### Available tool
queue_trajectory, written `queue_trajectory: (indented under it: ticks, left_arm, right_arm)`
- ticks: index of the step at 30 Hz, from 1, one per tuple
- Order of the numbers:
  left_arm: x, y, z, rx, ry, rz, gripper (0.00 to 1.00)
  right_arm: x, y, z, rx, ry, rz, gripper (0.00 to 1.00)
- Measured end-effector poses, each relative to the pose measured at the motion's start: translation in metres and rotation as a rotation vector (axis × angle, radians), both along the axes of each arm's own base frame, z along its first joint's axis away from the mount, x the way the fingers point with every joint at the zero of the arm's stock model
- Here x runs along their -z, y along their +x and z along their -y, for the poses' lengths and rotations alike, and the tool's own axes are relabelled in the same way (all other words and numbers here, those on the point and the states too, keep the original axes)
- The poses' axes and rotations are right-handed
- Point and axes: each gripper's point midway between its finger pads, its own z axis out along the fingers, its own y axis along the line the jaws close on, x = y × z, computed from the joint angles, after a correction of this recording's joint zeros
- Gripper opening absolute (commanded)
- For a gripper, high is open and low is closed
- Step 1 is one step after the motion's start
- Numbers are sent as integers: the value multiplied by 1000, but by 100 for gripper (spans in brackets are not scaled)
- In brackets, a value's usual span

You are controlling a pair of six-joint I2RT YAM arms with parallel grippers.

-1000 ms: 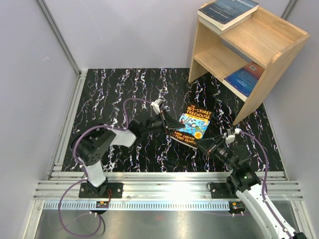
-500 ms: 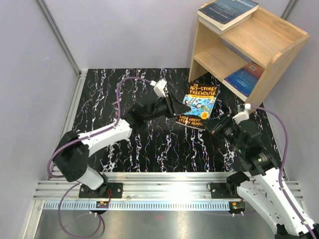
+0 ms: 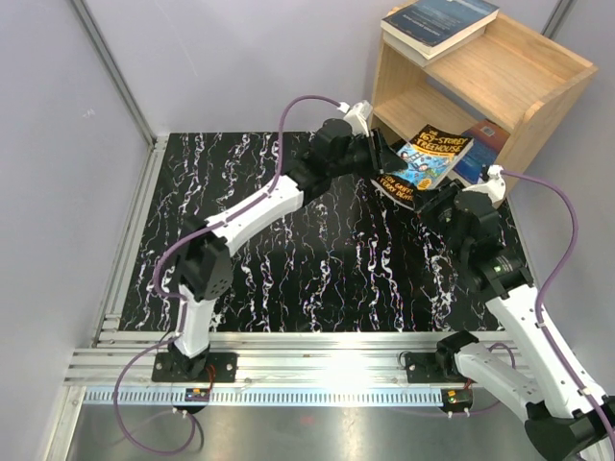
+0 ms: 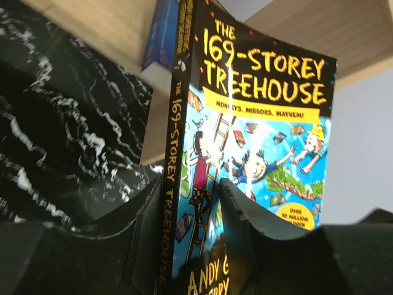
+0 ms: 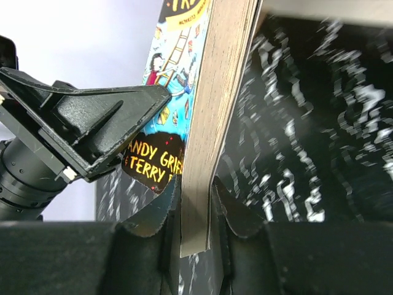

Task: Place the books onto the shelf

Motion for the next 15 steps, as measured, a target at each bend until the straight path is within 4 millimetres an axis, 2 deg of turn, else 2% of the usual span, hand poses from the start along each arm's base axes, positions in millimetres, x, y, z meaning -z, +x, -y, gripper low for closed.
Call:
queue_trajectory:
  ticks: [7, 11, 15]
  left_arm:
    - [-6, 21, 45, 74, -44, -1, 39]
    - [-8, 31, 64, 86, -88, 9, 43]
    - [11, 37, 75, 90, -93, -12, 59]
  right_arm:
    - [-3, 13, 38, 168, -32, -9, 0]
    - [-1, 21, 62, 248, 11, -21, 0]
    - [9, 23, 77, 291, 42, -45, 0]
